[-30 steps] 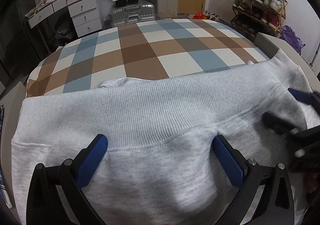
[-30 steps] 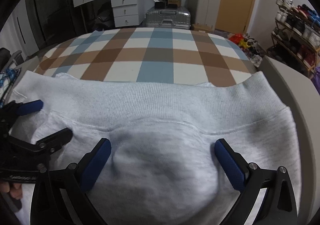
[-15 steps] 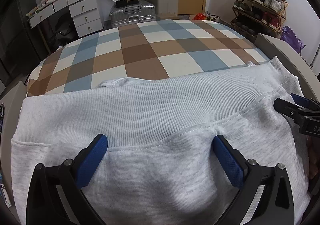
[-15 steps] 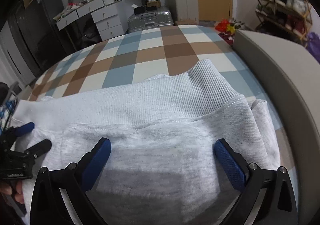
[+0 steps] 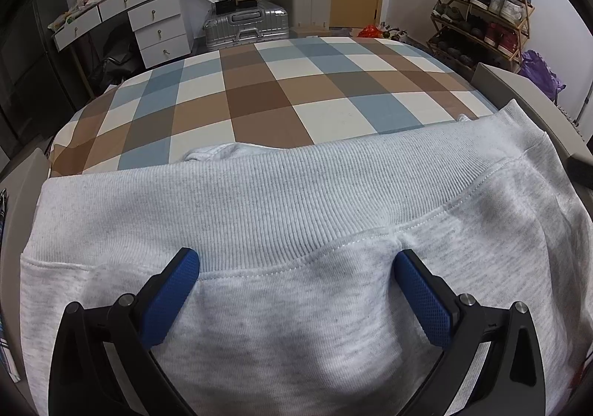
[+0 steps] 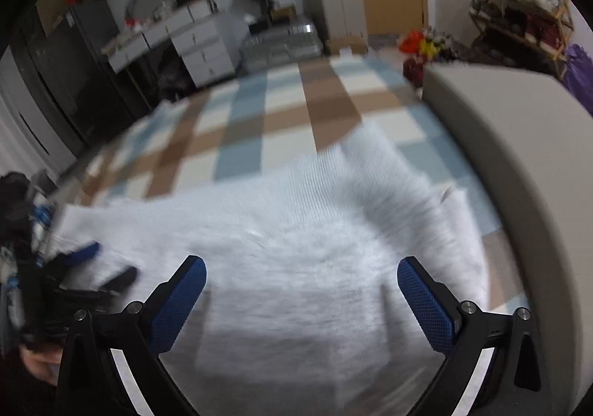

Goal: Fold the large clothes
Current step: 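Press both tools on the sweatshirt below the ribbed collar to flatten it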

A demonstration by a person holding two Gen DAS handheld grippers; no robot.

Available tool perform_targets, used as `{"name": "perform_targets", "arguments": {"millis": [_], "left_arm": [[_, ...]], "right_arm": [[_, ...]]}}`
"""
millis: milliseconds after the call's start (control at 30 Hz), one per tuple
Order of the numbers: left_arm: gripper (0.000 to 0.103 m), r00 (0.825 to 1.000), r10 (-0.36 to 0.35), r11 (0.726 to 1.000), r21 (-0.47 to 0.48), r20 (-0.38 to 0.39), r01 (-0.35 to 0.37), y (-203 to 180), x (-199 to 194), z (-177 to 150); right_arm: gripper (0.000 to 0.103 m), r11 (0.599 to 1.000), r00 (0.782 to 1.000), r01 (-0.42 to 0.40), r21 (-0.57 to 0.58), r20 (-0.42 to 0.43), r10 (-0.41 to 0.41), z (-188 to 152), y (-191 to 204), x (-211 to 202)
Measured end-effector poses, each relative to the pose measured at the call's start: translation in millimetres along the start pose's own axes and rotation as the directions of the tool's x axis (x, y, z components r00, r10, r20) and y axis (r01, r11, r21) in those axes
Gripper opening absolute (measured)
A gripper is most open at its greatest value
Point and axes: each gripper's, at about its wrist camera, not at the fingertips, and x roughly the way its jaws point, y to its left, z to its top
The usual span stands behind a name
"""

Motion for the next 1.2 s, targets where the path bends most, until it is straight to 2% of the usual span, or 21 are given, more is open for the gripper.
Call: {"name": "perform_targets", "arguments": {"millis": [67, 133, 233, 300, 467, 533, 567, 600, 667, 700, 767, 800, 833, 900, 933, 967, 1033, 1167, 1200], "left_arm": [[0.102, 1.0, 0.001, 1.0, 0.001, 0.0, -0.001, -0.4, -0.1, 0.0], [0.102, 1.0, 0.0, 1.0, 0.0, 0.0, 0.0, 0.2, -0.2, 0.1], [0.102, 1.0, 0.001, 1.0, 0.0, 0.0, -0.001, -0.2, -0.1, 0.1], [0.102, 1.0, 0.006, 1.0, 0.0, -0.002, -0.006, 0.1, 0.4, 0.0], [0.102, 0.999, 0.042, 0.999, -0.017, -0.014, -0.043, -3.3, -3.3, -2.1], [0.102, 0.996, 0.056, 0.996, -0.061, -0.064, -0.06, -3.8, -7.4, -0.3], [0.102, 0.995, 0.034, 0.994, -0.103, -0.099, -0.044, -3.3, -10.3, 2.1], [0.102, 0.993, -0.043, 0.986, -0.165, -0.106, 0.025, -3.3, -18.3, 5.5], [0.102, 0.984, -0.176, 0.961, -0.221, -0.033, 0.165, -10.0, -37.7, 10.7], [0.102, 0.98, -0.197, 0.958, -0.215, -0.014, 0.189, -16.6, -44.6, 13.7], [0.102, 0.988, -0.155, 0.979, -0.133, -0.016, 0.152, -39.8, -50.1, 20.0], [0.102, 0.995, -0.097, 0.994, -0.051, -0.025, 0.095, -55.0, -45.4, 21.1], [0.102, 0.998, -0.059, 0.998, -0.012, -0.03, 0.059, -62.6, -38.1, 19.5], [0.102, 0.997, -0.023, 1.0, -0.009, -0.079, 0.023, -66.6, -7.4, 7.8], [0.102, 0.997, -0.048, 0.998, -0.042, -0.059, 0.045, -61.0, 1.6, 1.1], [0.102, 0.998, -0.071, 0.994, -0.088, -0.002, 0.07, -53.6, 0.3, -4.5], [0.102, 0.994, -0.107, 0.989, -0.103, 0.012, 0.108, -47.3, -4.5, -5.2], [0.102, 0.997, -0.081, 0.993, -0.081, 0.008, 0.081, -50.9, -5.2, -4.6], [0.102, 0.997, -0.081, 0.993, -0.08, 0.009, 0.081, -50.8, -5.8, -4.8]], "right_arm": [[0.103, 0.999, 1.0, -0.004, -0.036, 0.005, 0.004, 0.1, 5.1, -7.2], [0.103, 0.998, 0.999, -0.026, -0.058, -0.031, 0.024, -3.8, 8.7, 5.4], [0.103, 0.998, 0.987, 0.02, -0.066, -0.159, -0.03, -20.8, 12.1, 58.4], [0.103, 0.993, 0.992, 0.06, -0.099, -0.103, -0.07, -28.5, 17.0, 71.4], [0.103, 0.998, 0.995, 0.025, -0.063, -0.094, -0.031, -25.4, 8.1, 68.7], [0.103, 0.998, 0.995, 0.026, -0.065, -0.094, -0.032, -25.1, 6.5, 68.3], [0.103, 0.998, 0.995, 0.026, -0.064, -0.095, -0.032, -24.4, 5.0, 68.5], [0.103, 0.998, 0.995, 0.024, -0.064, -0.095, -0.03, -24.3, 5.0, 68.6], [0.103, 0.998, 0.995, 0.024, -0.063, -0.095, -0.03, -24.0, 5.5, 68.9], [0.103, 0.998, 0.995, 0.025, -0.064, -0.094, -0.031, -23.4, 4.8, 69.0], [0.103, 0.998, 0.995, 0.025, -0.064, -0.094, -0.031, -25.6, 6.5, 65.8], [0.103, 0.998, 0.995, 0.024, -0.063, -0.093, -0.03, -25.4, 5.7, 65.6], [0.103, 0.998, 0.995, 0.025, -0.065, -0.093, -0.031, -25.9, 7.3, 67.3], [0.103, 0.998, 0.995, 0.024, -0.063, -0.093, -0.03, -25.8, 6.5, 67.0], [0.103, 0.997, 0.994, 0.041, -0.064, -0.1, -0.047, -26.4, 6.7, 68.1], [0.103, 0.998, 0.995, 0.03, -0.059, -0.094, -0.036, -26.7, 6.2, 66.3], [0.103, 0.999, 0.995, 0.016, -0.052, -0.093, -0.021, -26.4, 5.2, 64.9], [0.103, 0.997, 0.991, -0.007, -0.071, -0.132, -0.002, -18.4, 0.9, 57.5], [0.103, 0.999, 0.993, 0.002, -0.051, -0.115, -0.008, -14.3, -4.1, 46.6]]}}
